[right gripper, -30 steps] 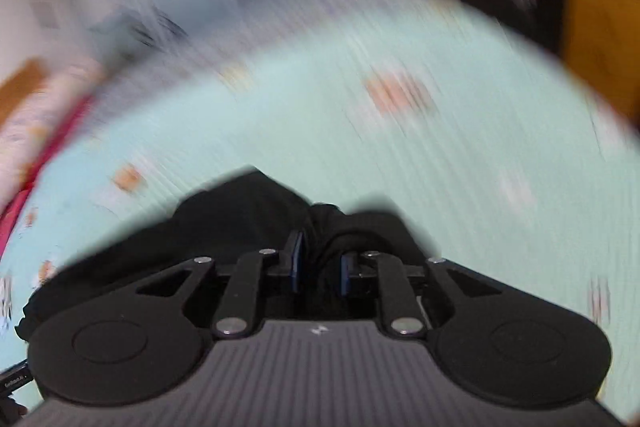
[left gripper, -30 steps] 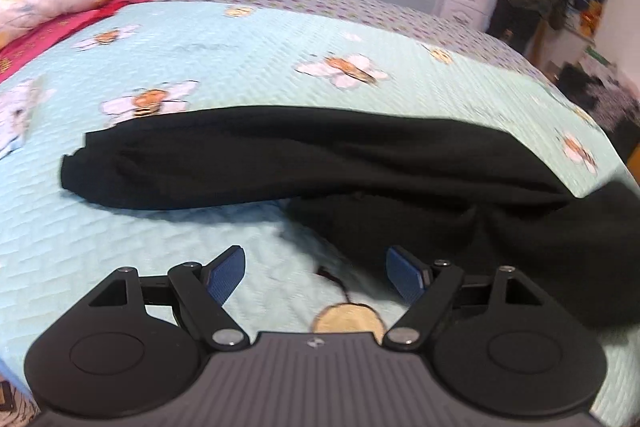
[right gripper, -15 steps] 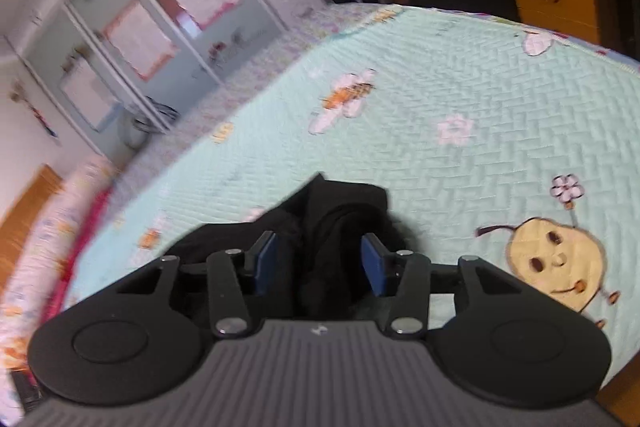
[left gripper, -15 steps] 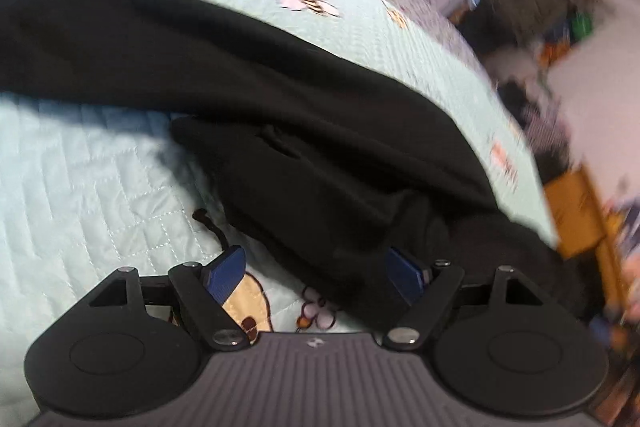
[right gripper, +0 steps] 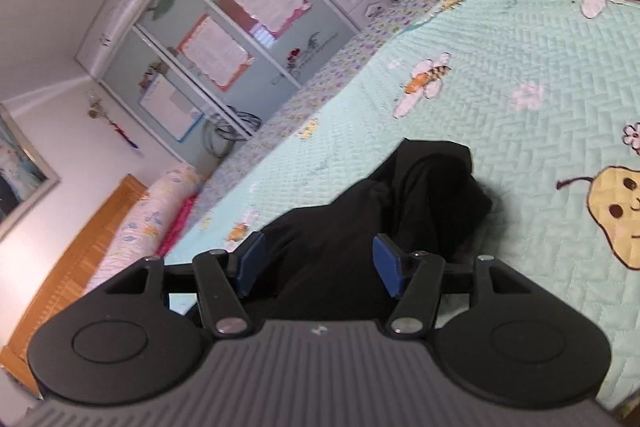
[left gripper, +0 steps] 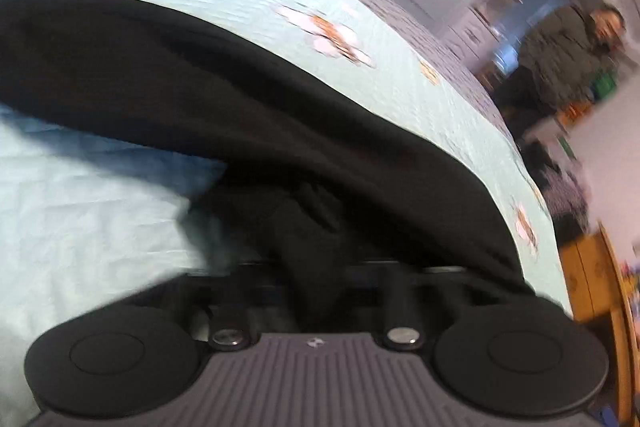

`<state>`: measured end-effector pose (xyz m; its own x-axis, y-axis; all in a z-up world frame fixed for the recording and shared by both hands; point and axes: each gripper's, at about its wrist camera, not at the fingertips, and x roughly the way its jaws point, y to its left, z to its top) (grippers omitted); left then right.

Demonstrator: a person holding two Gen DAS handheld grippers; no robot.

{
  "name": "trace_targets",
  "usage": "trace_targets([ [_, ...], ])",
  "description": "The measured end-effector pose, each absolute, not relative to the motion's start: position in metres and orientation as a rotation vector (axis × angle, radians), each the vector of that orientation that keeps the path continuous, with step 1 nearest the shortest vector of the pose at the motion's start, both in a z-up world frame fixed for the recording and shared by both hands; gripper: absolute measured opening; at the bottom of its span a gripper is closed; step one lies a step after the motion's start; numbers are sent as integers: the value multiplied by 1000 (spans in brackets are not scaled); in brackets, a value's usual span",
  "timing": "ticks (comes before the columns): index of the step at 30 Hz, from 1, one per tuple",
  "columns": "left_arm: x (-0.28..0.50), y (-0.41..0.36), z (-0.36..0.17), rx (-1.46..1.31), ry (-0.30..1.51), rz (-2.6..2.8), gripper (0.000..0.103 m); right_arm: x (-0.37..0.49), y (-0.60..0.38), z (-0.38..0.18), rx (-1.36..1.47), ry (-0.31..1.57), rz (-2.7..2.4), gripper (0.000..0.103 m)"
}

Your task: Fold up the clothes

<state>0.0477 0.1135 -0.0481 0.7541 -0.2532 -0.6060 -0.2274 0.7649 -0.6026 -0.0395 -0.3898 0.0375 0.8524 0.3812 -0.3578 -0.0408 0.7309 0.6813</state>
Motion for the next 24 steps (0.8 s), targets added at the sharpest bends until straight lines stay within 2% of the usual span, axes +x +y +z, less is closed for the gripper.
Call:
trace_targets([
  [2, 51, 110, -46, -694, 715, -37, 2, -39, -388, 36, 711, 500, 235, 62],
  [8, -14, 150, 18, -654, 401, 76, 2, -37, -380, 50, 717, 447, 300, 62],
  [9, -21, 160, 25, -631, 382, 122, 2, -34, -375, 53, 701, 462, 341, 64],
  [13, -40, 208, 51, -509, 368, 351, 2, -19, -342, 59, 607, 569, 504, 81],
  [17, -60, 256, 76, -380, 351, 576, 3, -3, -308, 40, 506, 759, 536, 81],
  [22, -60, 255, 50, -346, 456, 519, 6, -6, -303, 18, 402, 893, 431, 81],
  [24, -62, 257, 46, -350, 468, 562, 14, -12, -314, 18, 366, 912, 374, 81],
])
